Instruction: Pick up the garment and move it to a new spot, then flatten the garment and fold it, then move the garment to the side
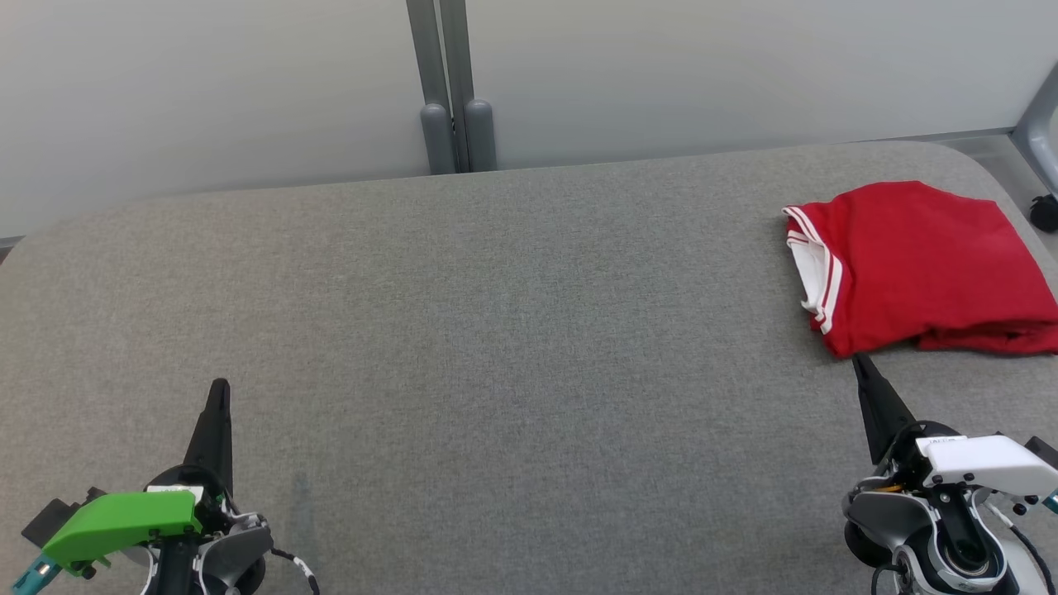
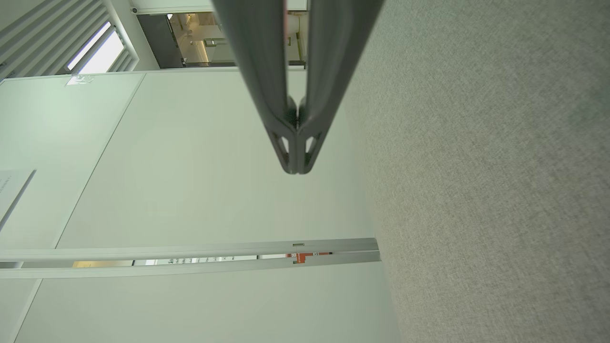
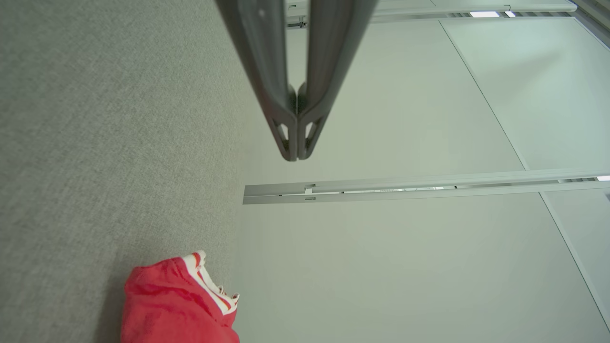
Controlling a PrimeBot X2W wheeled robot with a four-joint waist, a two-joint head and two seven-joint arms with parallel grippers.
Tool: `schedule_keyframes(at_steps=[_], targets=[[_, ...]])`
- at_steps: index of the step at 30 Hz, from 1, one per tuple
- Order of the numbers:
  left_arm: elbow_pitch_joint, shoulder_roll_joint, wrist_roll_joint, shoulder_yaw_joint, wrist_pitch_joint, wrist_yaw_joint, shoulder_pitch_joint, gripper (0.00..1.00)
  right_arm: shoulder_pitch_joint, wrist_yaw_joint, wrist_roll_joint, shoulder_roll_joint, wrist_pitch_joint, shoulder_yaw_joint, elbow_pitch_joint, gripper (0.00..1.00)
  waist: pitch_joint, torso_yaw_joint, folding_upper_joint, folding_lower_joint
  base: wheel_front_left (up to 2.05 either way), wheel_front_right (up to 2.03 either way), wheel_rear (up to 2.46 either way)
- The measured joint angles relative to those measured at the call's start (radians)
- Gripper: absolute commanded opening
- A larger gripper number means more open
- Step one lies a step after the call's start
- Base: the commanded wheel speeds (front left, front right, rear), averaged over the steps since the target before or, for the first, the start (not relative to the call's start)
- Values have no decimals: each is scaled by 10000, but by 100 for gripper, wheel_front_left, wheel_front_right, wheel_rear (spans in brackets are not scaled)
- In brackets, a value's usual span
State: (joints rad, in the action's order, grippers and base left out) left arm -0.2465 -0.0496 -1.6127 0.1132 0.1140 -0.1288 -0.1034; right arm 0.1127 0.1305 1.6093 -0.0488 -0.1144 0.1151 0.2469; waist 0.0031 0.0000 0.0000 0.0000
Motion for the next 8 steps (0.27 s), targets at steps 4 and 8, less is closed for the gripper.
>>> schedule_keyframes(at_steps=[4, 8], targets=[[0, 0, 0, 0, 0, 0, 0, 0, 0, 0, 0, 0, 0, 0, 0, 0, 0, 0, 0, 0, 0, 0, 0], [0, 2, 0, 0, 0, 0, 0, 0, 0, 0, 0, 0, 0, 0, 0, 0, 0, 0, 0, 0, 0, 0, 0]])
